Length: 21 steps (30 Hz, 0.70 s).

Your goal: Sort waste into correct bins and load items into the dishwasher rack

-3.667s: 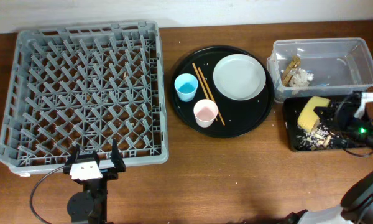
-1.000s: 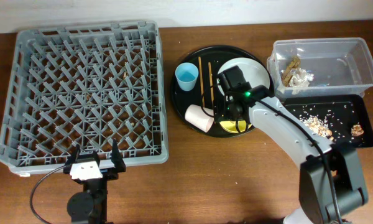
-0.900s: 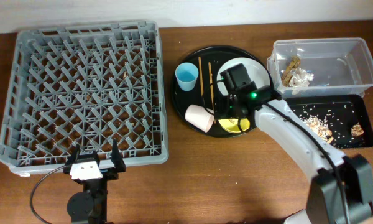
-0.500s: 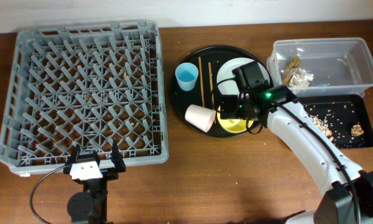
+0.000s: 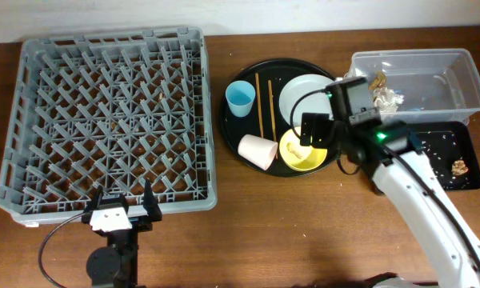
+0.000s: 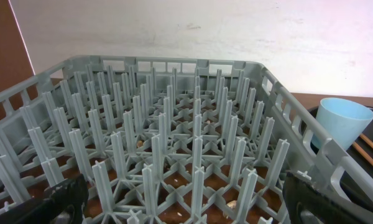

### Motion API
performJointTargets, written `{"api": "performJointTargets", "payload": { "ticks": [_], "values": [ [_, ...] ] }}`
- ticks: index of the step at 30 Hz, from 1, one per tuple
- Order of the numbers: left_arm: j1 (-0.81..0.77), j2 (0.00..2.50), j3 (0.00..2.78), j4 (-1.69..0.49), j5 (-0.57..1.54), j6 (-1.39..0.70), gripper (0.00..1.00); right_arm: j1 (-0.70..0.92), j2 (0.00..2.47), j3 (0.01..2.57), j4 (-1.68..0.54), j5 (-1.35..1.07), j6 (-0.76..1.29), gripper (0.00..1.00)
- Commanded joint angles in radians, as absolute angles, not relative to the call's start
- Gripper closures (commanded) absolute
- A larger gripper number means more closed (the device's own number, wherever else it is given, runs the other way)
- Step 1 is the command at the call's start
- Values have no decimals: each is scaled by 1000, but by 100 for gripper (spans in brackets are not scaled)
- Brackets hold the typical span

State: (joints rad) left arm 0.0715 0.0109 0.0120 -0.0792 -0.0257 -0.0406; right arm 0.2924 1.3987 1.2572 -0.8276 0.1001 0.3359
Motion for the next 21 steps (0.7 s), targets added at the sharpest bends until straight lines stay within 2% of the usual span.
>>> {"api": "performJointTargets", "payload": {
  "ticks": [1, 6, 9, 11, 15, 21],
  "values": [
    [75, 6, 9, -83, -21, -21, 0, 306, 1402, 1275, -748, -132, 332, 4],
    [75, 6, 9, -83, -21, -21, 0, 314, 1504, 1253, -740, -149, 533, 11],
    [75, 6, 9, -81, -22, -21, 0, 314, 1574, 1250, -734, -239, 540, 19],
    [75, 6, 9, -81, -22, -21, 0, 314, 1584, 1250, -731, -267, 540, 20],
    [75, 6, 9, -83, -21, -21, 0, 314, 1652, 1248, -712, -332, 559, 34],
    [75, 6, 9, -83, -21, -22, 0, 334, 1799, 1248, -608, -419, 563, 44]
  ]
}}
